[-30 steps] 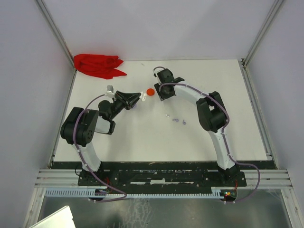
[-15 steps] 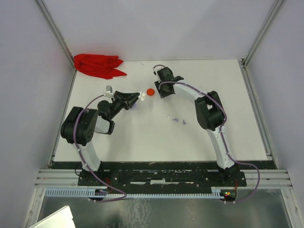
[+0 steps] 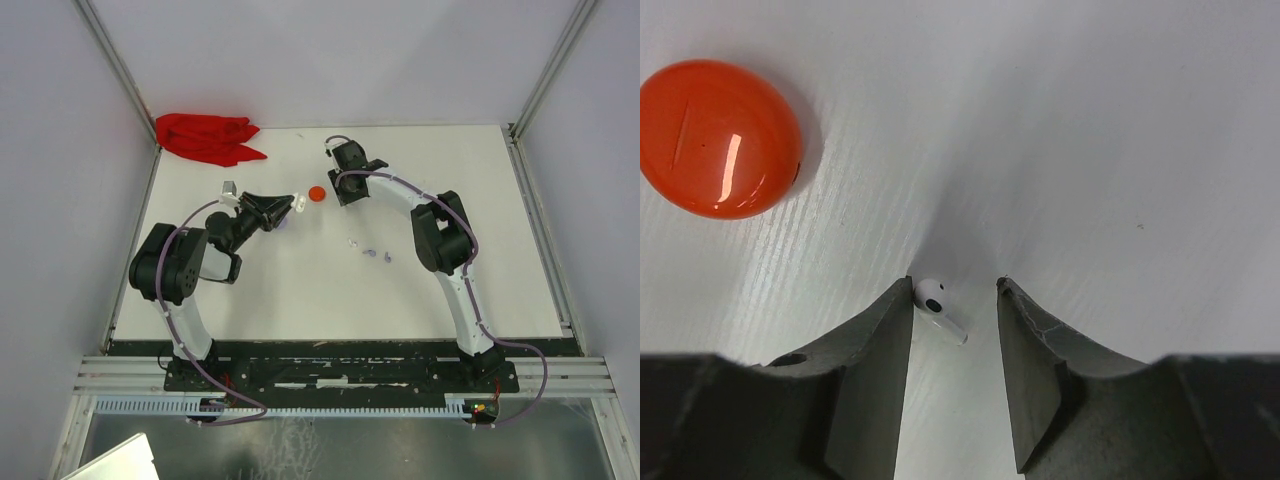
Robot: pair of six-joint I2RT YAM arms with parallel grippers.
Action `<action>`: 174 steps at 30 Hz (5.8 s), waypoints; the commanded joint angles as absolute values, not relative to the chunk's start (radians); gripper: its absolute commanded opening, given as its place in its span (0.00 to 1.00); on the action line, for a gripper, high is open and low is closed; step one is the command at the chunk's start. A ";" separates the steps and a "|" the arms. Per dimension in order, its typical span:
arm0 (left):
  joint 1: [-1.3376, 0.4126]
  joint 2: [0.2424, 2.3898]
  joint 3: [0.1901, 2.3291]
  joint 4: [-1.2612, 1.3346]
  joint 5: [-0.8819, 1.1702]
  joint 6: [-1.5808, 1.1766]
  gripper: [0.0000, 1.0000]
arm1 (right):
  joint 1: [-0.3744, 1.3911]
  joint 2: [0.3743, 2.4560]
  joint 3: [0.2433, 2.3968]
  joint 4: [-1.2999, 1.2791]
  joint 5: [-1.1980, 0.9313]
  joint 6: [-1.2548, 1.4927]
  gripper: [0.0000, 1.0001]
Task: Insert the wireless bluetooth earbuds into the charging case
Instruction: Pick up the earbud from the center of the board, then place the earbud in the charging case.
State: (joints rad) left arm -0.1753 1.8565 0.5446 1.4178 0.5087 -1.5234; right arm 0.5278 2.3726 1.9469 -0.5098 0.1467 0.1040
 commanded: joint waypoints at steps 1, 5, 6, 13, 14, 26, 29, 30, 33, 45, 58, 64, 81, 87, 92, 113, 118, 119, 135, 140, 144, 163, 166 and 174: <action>-0.170 1.870 0.549 1.494 0.525 -1.550 0.03 | 0.520 2.351 1.952 -0.491 0.184 0.125 0.47; -0.170 1.867 0.547 1.495 0.525 -1.552 0.03 | 0.513 2.353 1.955 -0.490 0.192 0.137 0.47; -0.169 1.867 0.547 1.496 0.524 -1.552 0.03 | 0.511 2.352 1.953 -0.489 0.193 0.141 0.47; -0.169 1.864 0.547 1.494 0.523 -1.552 0.03 | 0.498 2.348 1.957 -0.491 0.193 0.148 0.47; -0.169 1.865 0.547 1.494 0.523 -1.552 0.03 | 0.496 2.347 1.954 -0.491 0.186 0.144 0.47; -0.169 1.867 0.546 1.494 0.523 -1.552 0.03 | 0.497 2.349 1.950 -0.509 0.109 0.124 0.45; -0.170 1.866 0.547 1.495 0.523 -1.552 0.03 | 0.496 2.352 1.950 -0.515 0.106 0.121 0.43; -0.169 1.867 0.547 1.496 0.523 -1.552 0.03 | 0.497 2.352 1.951 -0.517 0.105 0.121 0.42; -0.169 1.865 0.548 1.495 0.523 -1.552 0.03 | 0.497 2.353 1.951 -0.520 0.106 0.119 0.40; -0.169 1.861 0.544 1.494 0.525 -1.552 0.03 | 0.494 2.376 1.974 -0.536 0.120 0.116 0.32; -0.172 1.858 0.544 1.478 0.534 -1.549 0.03 | 0.488 2.242 1.847 -0.378 0.078 0.113 0.03; -0.197 1.852 0.545 1.467 0.538 -1.557 0.03 | 0.485 2.004 1.611 -0.123 -0.014 0.121 0.02; -0.318 1.931 0.654 1.524 0.542 -1.685 0.03 | 0.476 1.620 0.863 1.040 -0.338 0.405 0.01; -0.343 1.967 0.691 1.559 0.563 -1.737 0.03 | 0.476 1.741 0.765 1.439 -0.392 0.479 0.01; -0.348 1.992 0.693 1.594 0.584 -1.770 0.03 | 0.478 1.744 0.746 1.443 -0.428 0.465 0.01; -0.380 2.016 0.771 1.637 0.585 -1.870 0.03 | 0.478 1.729 0.701 1.443 -0.446 0.402 0.01; -0.380 2.017 0.770 1.646 0.586 -1.879 0.03 | 0.478 1.727 0.698 1.444 -0.447 0.393 0.01; -0.380 2.017 0.769 1.650 0.586 -1.883 0.03 | 0.478 1.727 0.697 1.444 -0.447 0.389 0.01; -0.380 2.029 0.776 1.701 0.588 -1.928 0.03 | 0.478 1.732 0.695 1.442 -0.450 0.375 0.01; -0.380 2.031 0.781 1.716 0.583 -1.944 0.03 | 0.478 1.742 0.696 1.442 -0.457 0.377 0.01; -0.380 2.031 0.783 1.730 0.578 -1.960 0.03 | 0.478 1.747 0.698 1.443 -0.460 0.379 0.01; -0.380 1.993 0.776 1.730 0.576 -1.966 0.03 | 0.476 1.753 0.692 1.442 -0.439 0.366 0.01; -0.380 1.991 0.772 1.730 0.573 -1.968 0.03 | 0.476 1.753 0.696 1.442 -0.444 0.370 0.01; -0.380 1.982 0.794 1.729 0.556 -1.980 0.03 | 0.476 1.750 0.691 1.442 -0.441 0.373 0.01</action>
